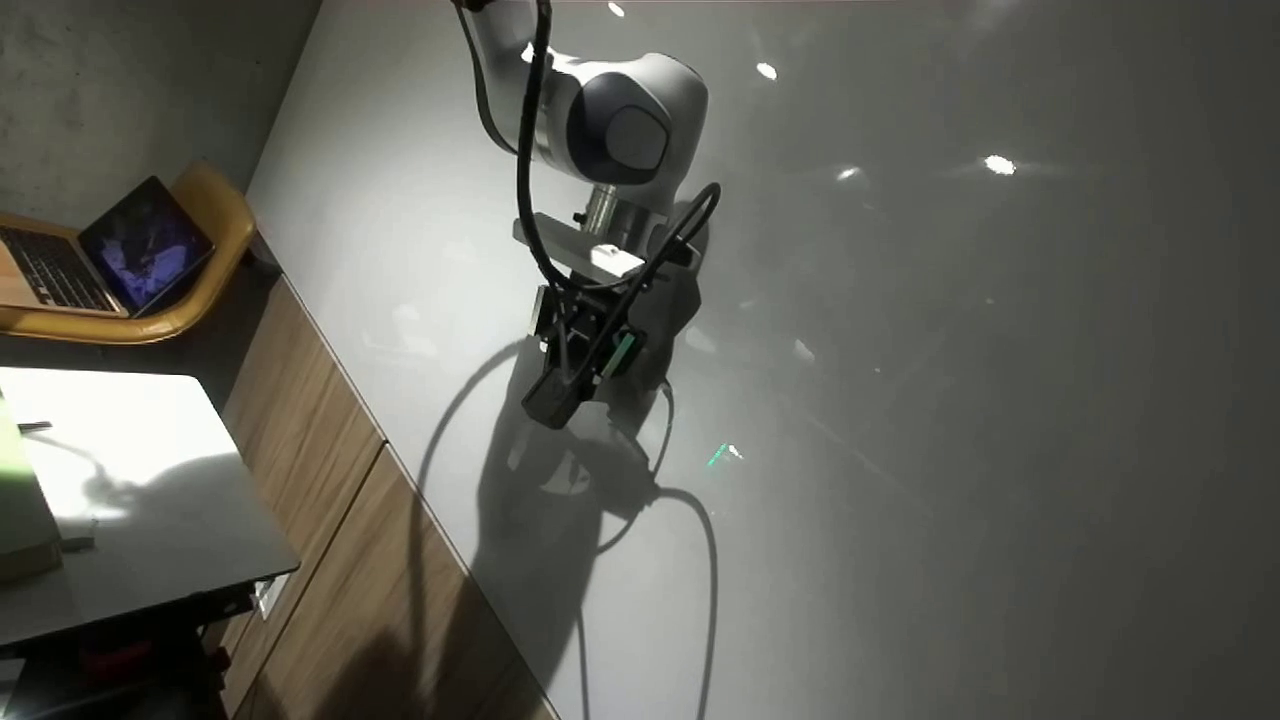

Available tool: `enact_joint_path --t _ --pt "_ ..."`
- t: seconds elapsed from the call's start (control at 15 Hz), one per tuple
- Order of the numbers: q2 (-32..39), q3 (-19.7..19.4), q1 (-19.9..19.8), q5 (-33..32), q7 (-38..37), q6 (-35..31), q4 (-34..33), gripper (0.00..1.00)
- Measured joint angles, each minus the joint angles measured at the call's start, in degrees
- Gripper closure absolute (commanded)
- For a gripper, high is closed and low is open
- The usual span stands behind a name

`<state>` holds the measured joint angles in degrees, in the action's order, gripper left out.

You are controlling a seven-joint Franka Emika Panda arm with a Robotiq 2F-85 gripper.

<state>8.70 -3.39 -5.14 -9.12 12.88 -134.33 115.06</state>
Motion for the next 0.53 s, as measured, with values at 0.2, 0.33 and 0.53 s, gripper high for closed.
enact_joint_path --t 0.2,0.33,0.53 --pt "0.0 0.3 0.2 0.1 -0.6 -0.2 0.2 0.66" --pt "-0.1 0.9 1.2 0.0 -3.0 -1.2 0.8 0.66" --pt "-0.4 1.5 3.6 -1.6 -8.8 -5.0 2.0 0.66"
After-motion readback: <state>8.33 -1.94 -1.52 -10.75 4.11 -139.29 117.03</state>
